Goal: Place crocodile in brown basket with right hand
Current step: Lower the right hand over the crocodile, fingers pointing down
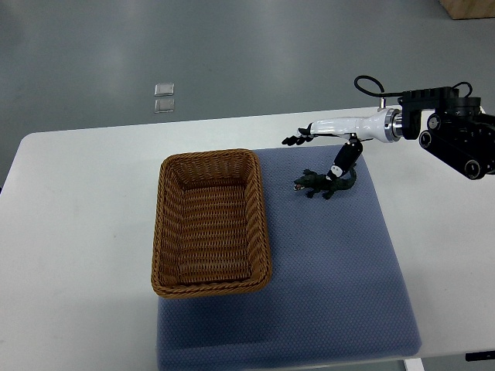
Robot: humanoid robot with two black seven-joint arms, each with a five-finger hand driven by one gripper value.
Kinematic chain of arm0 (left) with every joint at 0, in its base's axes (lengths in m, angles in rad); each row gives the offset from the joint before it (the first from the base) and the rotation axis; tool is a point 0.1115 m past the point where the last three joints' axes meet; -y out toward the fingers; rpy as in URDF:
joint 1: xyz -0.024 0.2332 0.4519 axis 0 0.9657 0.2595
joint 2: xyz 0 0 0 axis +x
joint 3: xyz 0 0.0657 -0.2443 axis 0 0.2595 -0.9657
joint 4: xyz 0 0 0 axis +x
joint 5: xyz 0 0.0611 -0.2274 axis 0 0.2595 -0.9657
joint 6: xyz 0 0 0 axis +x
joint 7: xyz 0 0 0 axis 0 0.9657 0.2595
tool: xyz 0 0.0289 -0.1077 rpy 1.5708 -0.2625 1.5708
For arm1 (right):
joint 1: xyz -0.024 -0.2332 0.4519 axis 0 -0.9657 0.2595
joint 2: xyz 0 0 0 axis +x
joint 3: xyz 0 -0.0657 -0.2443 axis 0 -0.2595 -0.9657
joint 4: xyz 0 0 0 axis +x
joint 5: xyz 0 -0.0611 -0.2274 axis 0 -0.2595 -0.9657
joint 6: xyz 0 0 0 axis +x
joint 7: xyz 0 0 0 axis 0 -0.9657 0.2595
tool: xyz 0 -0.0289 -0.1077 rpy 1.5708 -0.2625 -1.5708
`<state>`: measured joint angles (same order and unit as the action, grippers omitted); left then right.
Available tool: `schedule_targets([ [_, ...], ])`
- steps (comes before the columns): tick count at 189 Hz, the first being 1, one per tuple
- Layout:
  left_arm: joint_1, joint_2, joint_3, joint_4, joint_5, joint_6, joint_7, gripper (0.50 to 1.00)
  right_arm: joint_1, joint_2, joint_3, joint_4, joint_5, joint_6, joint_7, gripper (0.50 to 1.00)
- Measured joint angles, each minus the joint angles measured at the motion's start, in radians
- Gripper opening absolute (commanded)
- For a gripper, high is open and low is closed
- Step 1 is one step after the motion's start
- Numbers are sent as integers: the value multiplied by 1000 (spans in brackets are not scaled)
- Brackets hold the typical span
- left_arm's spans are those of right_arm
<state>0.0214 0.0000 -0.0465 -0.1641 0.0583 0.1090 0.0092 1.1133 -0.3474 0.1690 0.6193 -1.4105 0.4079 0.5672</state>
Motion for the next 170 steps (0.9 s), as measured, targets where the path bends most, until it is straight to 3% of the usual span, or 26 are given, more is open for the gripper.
schedule_targets([
  [38,0,0,0,0,0,0,0,1000,34,23,-135,1,-6,-89,0,926],
  [102,0,0,0,0,0,0,0,1000,41,56,-232,-9,-8,-170,-21,926],
  [137,0,0,0,0,0,0,0,1000,47,64,-263,-20,-9,-184,-24,926],
  [170,0,0,0,0,0,0,0,1000,47,112,-288,-95,-10,-187,-24,926],
])
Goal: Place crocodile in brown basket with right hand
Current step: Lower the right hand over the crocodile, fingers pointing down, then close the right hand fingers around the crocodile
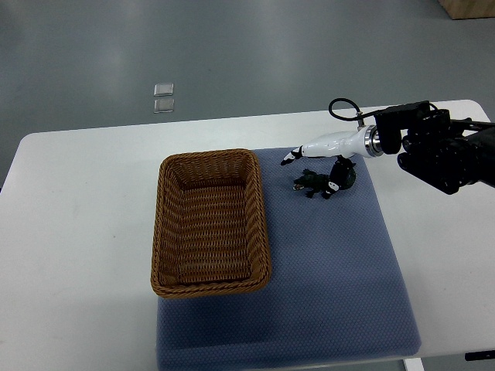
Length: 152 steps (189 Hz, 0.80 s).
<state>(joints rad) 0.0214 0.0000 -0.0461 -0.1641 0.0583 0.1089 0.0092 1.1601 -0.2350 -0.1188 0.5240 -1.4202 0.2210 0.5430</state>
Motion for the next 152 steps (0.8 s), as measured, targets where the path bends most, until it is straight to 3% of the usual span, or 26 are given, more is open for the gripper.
schedule_targets([
  [152,0,0,0,0,0,0,0,1000,-2,26,-50,-61,1,-8,2,901],
])
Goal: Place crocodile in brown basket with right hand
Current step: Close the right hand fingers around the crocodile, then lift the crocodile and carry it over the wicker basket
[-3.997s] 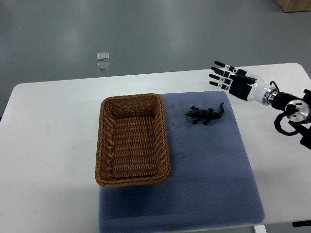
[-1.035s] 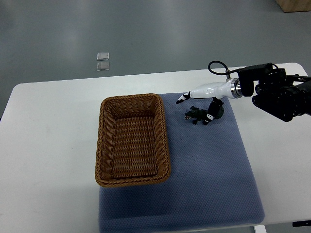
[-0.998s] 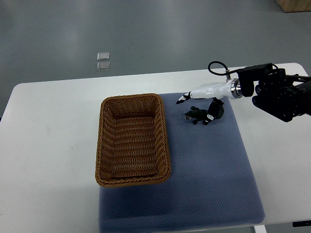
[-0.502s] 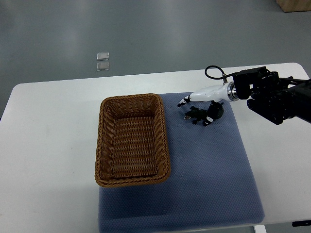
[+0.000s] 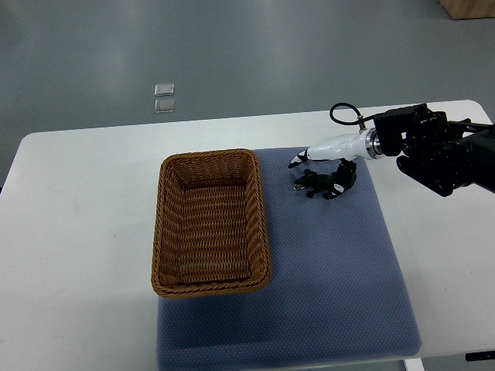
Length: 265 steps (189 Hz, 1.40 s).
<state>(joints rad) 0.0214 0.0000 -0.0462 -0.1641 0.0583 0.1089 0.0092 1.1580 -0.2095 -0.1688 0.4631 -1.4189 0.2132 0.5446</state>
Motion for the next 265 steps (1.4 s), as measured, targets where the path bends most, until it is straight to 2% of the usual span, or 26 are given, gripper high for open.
schedule_targets([
  [24,0,0,0,0,0,0,0,1000,0,1,0,0,0,0,0,885],
  [42,0,0,0,0,0,0,0,1000,-3,4,-1,0,0,0,0,856],
  [62,0,0,0,0,0,0,0,1000,-3,5,-13,0,0,0,2,797],
  [75,0,0,0,0,0,0,0,1000,-1,5,-27,0,0,0,4,787],
  [84,0,0,0,0,0,0,0,1000,0,5,-35,0,0,0,5,762],
  [102,0,0,0,0,0,0,0,1000,0,5,-39,0,0,0,6,754],
  [111,0,0,0,0,0,0,0,1000,0,5,-40,0,0,0,6,725],
  [121,0,0,0,0,0,0,0,1000,0,5,-41,0,0,0,6,715],
  [138,0,0,0,0,0,0,0,1000,3,5,-41,0,0,0,6,652],
  [144,0,0,0,0,0,0,0,1000,5,6,-41,0,0,0,7,648],
  [153,0,0,0,0,0,0,0,1000,7,7,-41,0,0,0,7,601],
  [182,0,0,0,0,0,0,0,1000,11,8,-42,0,0,0,8,545],
  [197,0,0,0,0,0,0,0,1000,12,7,-42,0,0,0,8,541],
  [219,0,0,0,0,0,0,0,1000,12,6,-42,0,0,-1,8,509],
  [265,0,0,0,0,0,0,0,1000,18,1,-41,0,0,-1,8,500],
])
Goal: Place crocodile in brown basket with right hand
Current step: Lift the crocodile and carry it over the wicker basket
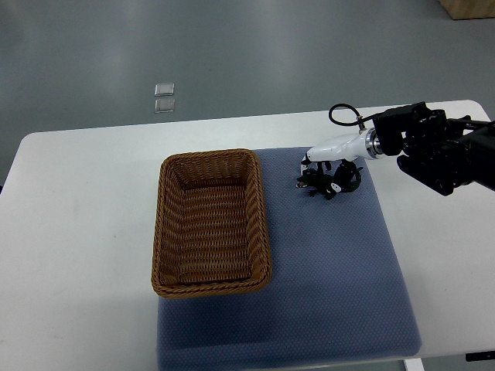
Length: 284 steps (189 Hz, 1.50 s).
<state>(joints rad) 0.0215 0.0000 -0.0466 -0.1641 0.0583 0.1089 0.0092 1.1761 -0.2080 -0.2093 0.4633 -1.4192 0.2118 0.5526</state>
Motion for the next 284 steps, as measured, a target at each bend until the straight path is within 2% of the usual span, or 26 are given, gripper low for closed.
schedule_targets([
  [67,0,0,0,0,0,0,0,1000,47,-5,9,1,16,8,7,500],
  [149,0,0,0,0,0,0,0,1000,99,-4,11,7,16,7,57,500],
  [210,0,0,0,0,0,0,0,1000,163,22,4,16,4,4,58,500],
  [245,0,0,1,0,0,0,0,1000,239,73,1,59,2,4,58,500],
  [284,0,0,1,0,0,0,0,1000,300,111,2,185,2,4,58,500],
])
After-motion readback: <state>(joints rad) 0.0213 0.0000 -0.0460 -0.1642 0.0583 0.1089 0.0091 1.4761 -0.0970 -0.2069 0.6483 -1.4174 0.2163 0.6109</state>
